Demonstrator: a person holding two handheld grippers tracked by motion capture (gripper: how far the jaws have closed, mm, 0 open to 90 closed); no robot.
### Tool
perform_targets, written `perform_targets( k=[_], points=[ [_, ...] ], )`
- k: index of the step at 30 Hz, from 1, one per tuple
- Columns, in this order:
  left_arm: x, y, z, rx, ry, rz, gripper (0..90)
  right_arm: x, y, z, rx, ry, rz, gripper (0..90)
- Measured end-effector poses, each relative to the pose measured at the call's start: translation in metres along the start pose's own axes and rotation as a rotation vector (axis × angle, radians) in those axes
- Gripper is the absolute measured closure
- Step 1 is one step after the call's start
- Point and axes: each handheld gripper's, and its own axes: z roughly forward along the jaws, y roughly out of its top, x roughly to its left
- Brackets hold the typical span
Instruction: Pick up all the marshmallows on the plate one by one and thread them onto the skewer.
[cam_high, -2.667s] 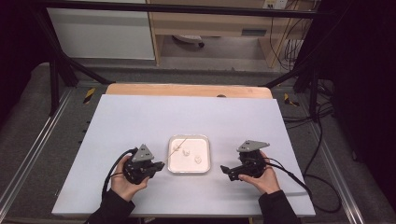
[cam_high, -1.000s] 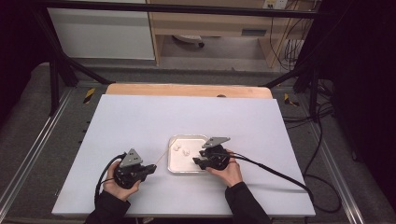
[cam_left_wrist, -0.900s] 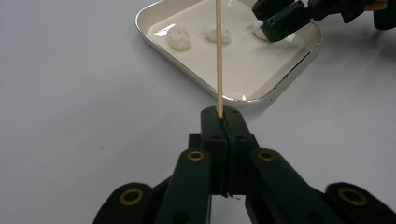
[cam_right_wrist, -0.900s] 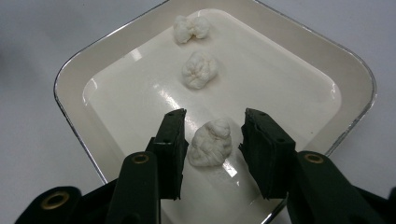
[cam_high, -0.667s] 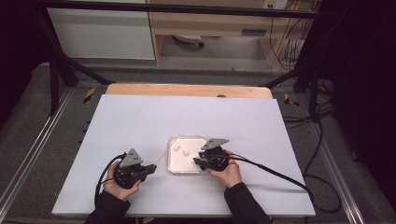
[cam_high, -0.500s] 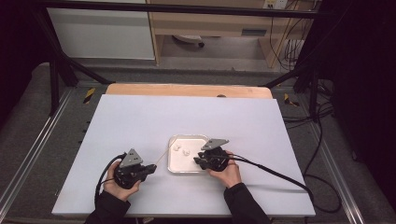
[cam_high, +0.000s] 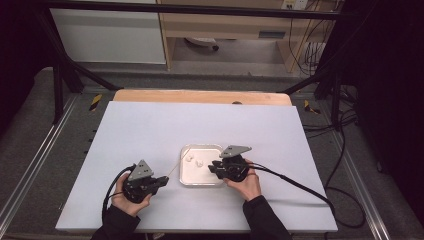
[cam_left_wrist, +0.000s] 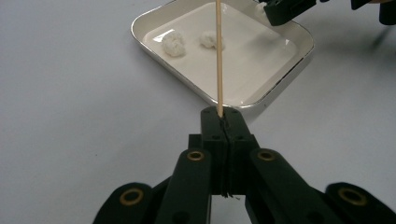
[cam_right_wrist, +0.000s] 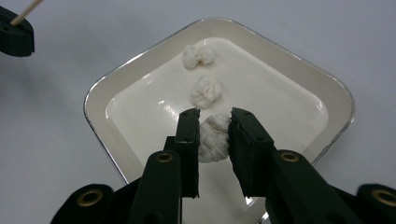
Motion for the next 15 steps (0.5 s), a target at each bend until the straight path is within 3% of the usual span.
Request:
perform_targets(
  k=[7, 15],
  points=[
    [-0.003, 0.000, 0.002, -0.003, -0.007, -0.002, 88.7, -0.002, 0.009, -0.019, -0.056, 0.017, 0.004, 73.7],
    [-0.006, 0.002, 0.003, -0.015, -0.021, 0.003, 88.7, -0.004, 0.019, -0.038, -0.127, 0.059, 0.042, 74.0]
  ],
)
